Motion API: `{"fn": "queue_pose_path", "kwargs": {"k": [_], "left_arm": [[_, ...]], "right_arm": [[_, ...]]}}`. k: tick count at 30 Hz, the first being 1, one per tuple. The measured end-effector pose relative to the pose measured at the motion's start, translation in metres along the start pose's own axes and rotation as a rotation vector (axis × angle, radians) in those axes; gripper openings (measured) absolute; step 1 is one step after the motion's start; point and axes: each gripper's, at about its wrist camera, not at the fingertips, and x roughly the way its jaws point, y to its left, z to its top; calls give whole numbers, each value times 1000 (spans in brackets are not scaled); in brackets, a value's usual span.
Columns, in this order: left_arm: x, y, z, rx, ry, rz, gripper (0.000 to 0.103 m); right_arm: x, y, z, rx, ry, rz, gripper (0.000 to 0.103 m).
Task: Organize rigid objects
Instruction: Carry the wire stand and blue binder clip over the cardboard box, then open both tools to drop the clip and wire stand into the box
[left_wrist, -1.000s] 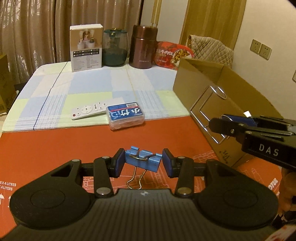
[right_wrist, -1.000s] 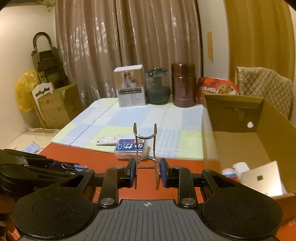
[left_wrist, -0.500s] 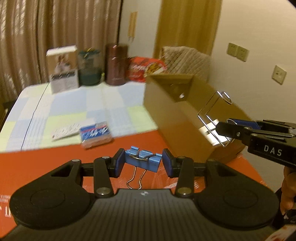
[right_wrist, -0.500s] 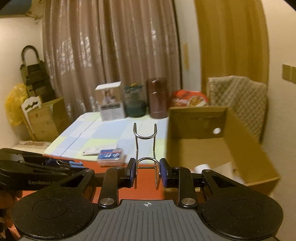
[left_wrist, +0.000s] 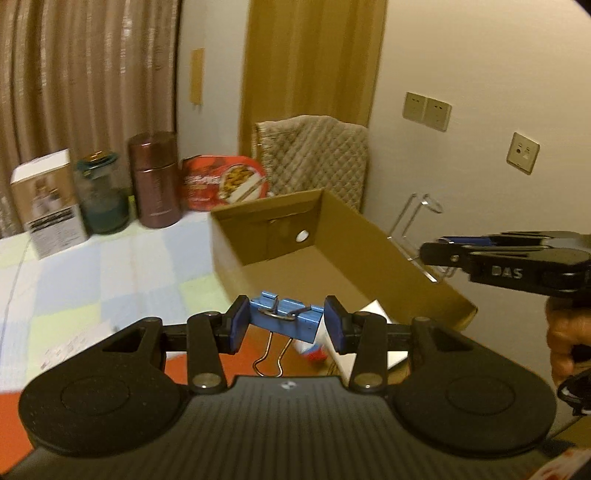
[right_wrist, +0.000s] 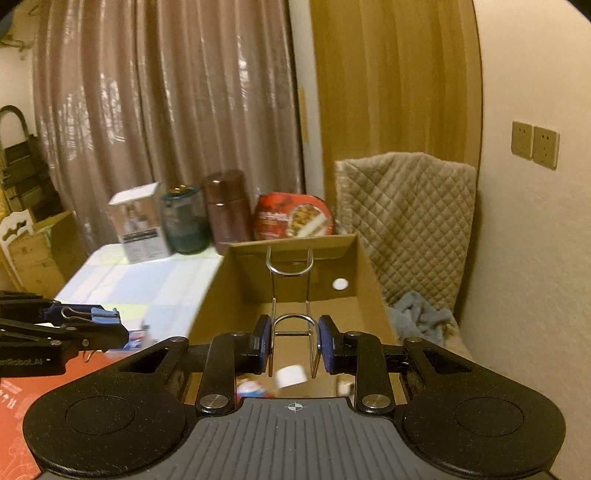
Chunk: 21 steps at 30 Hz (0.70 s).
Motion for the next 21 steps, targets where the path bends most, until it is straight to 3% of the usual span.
{"fn": "queue_pose_path", "kwargs": {"k": [11, 21], "left_arm": [[96, -4, 35, 33, 62, -11, 38], [140, -3, 43, 81, 76, -3, 39]], "right_arm": [[86, -44, 23, 29, 106, 34, 24], [121, -65, 20, 66, 139, 35, 24]]}}
